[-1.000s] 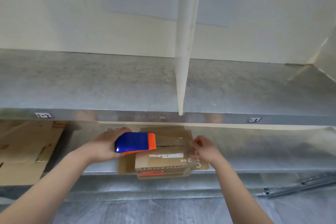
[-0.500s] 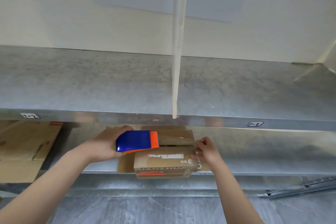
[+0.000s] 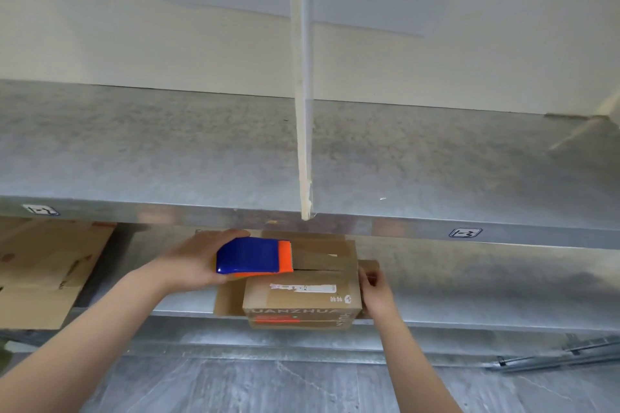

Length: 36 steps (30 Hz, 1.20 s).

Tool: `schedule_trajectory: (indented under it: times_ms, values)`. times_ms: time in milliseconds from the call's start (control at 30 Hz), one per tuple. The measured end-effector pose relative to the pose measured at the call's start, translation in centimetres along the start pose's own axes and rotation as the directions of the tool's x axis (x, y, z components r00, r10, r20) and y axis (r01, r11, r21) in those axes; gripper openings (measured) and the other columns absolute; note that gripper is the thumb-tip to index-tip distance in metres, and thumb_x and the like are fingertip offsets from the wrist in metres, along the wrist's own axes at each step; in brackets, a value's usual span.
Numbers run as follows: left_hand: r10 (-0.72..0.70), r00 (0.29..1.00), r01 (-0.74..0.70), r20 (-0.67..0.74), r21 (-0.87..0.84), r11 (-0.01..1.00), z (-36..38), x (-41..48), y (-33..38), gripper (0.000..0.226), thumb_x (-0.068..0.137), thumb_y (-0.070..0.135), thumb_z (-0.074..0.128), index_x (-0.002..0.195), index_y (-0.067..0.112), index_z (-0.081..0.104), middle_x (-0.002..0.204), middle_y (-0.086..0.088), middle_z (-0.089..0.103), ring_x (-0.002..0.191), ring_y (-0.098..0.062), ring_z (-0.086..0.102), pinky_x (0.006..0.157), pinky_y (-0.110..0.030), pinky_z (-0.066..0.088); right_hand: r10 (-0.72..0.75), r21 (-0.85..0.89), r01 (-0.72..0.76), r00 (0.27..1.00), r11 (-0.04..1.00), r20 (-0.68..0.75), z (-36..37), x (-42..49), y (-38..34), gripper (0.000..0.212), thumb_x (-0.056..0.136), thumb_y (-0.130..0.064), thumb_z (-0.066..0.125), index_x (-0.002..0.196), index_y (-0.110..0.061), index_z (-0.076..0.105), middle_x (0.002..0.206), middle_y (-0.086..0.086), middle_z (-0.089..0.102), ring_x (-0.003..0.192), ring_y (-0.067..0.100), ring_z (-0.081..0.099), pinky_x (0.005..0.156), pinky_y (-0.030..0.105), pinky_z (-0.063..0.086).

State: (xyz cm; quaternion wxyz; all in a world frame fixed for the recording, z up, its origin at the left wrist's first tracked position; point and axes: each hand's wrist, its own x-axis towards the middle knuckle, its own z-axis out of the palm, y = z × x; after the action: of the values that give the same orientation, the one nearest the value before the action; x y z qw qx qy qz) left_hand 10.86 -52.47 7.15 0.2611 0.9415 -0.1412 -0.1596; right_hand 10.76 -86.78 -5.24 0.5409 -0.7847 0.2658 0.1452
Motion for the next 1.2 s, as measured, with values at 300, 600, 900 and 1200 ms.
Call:
schedule_trajectory:
  times_ms: [300,600,900,1200]
  values:
    - [0.024,0.997,-0.022,-0.069,0.030,0.999,0.7,-0.5,-0.5,0.058,0.075,0.039,0.076,0.112,0.060,0.037,0.111,0.034,0.050,0.104,0.016,0.046,0.079,-0.006,0.039,-0.308,-0.116,0.306,0.952,0.945,0.001,-1.4,-2.3,1.9,0.044,0.084,-0.006,0.057,0.113,-0.038,0.065,0.111,-0.015,0.068,0.097,0.008,0.065,0.087,0.031,0.055]
    - [0.085,0.990,-0.082,-0.112,0.028,0.996,0.9,-1.3,-0.6,0.053,0.073,0.042,0.068,0.113,0.057,0.036,0.112,0.035,0.043,0.107,0.019,0.039,0.081,0.001,0.032,-0.180,0.010,0.194,0.885,0.981,0.430,-2.7,-4.4,0.0,0.092,0.076,-0.010,0.063,0.151,-0.042,0.019,0.145,-0.021,0.036,0.132,0.008,0.040,0.092,0.021,0.047]
    - [0.118,0.984,-0.103,-0.134,0.116,0.988,1.6,-2.8,-2.5,0.076,0.074,0.052,0.066,0.138,0.057,0.026,0.117,0.013,0.050,0.107,-0.010,0.048,0.089,-0.026,0.044,-0.390,-0.202,0.448,0.880,0.871,0.271,-0.5,-3.7,-0.3,0.083,0.085,-0.041,0.072,0.152,-0.038,0.023,0.156,-0.023,0.009,0.145,0.007,0.022,0.113,0.024,0.025]
    - [0.068,0.997,-0.062,-0.030,0.171,0.983,-0.6,-3.0,-5.7,0.091,0.076,0.027,0.067,0.139,0.062,0.011,0.108,0.013,0.045,0.096,-0.003,0.046,0.081,-0.019,0.042,-0.300,-0.119,0.341,0.914,0.932,0.271,-0.4,-3.4,-0.4,0.082,0.080,-0.041,0.077,0.144,-0.054,0.028,0.156,-0.019,0.020,0.145,0.010,0.024,0.113,0.041,0.037]
